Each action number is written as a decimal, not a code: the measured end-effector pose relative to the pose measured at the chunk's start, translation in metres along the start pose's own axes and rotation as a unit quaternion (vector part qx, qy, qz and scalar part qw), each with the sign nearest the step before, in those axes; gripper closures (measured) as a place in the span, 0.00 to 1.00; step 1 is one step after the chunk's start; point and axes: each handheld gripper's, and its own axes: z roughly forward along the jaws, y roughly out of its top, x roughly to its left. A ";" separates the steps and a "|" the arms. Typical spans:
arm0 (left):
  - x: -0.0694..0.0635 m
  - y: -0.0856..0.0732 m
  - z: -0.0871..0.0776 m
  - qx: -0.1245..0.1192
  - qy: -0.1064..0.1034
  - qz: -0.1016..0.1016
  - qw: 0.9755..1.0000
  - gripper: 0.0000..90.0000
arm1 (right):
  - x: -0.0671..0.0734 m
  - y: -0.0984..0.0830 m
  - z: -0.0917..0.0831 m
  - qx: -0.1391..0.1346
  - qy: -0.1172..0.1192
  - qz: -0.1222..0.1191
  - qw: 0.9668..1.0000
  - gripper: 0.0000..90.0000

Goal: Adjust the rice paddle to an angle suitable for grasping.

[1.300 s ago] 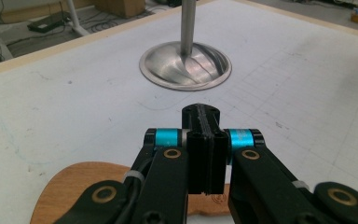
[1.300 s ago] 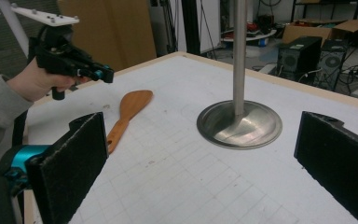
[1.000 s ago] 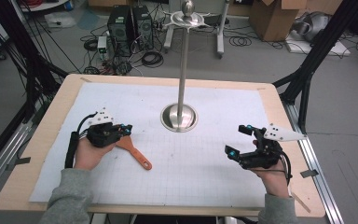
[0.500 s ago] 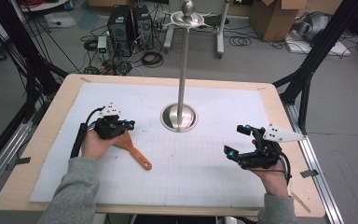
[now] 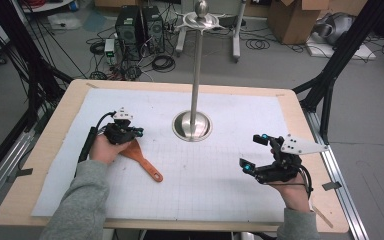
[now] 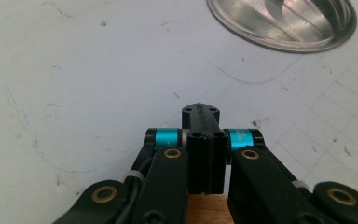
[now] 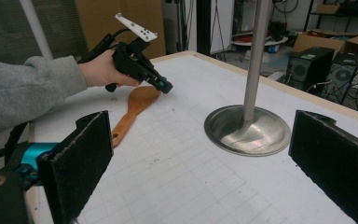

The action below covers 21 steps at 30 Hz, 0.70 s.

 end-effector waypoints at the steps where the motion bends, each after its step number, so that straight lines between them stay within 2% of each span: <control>1: 0.000 0.000 0.000 0.000 0.000 0.000 1.000 0.99 | 0.000 0.000 0.000 0.000 0.000 0.000 1.000 0.06; 3: 0.002 -0.001 0.003 0.000 0.002 -0.003 1.000 0.99 | 0.000 0.000 0.000 0.003 0.000 0.003 1.000 0.06; 4: 0.005 -0.002 0.004 0.008 0.004 -0.006 1.000 0.99 | 0.000 0.000 0.000 0.003 0.000 0.004 1.000 0.05; 8: 0.006 -0.004 0.006 0.016 0.008 -0.004 1.000 0.99 | -0.001 -0.001 -0.001 0.002 -0.001 0.007 1.000 0.05; 10: 0.008 -0.005 0.006 0.018 0.016 -0.009 1.000 0.99 | -0.001 -0.002 -0.002 0.003 -0.002 0.006 1.000 0.05; 11: 0.009 -0.006 0.006 0.026 0.021 -0.004 0.999 0.99 | -0.001 -0.002 -0.002 0.004 -0.003 0.009 1.000 0.05; 13: 0.010 -0.006 0.006 0.025 0.020 -0.011 0.999 0.99 | -0.002 -0.002 -0.002 0.004 -0.003 0.008 1.000 0.06; 15: 0.009 -0.006 0.005 0.028 0.022 -0.004 0.999 0.99 | -0.002 -0.002 -0.003 0.003 -0.006 0.010 1.000 0.06; 21: 0.007 -0.006 0.003 0.038 0.021 -0.004 0.999 1.00 | -0.004 -0.003 -0.005 -0.003 -0.012 0.016 1.000 0.06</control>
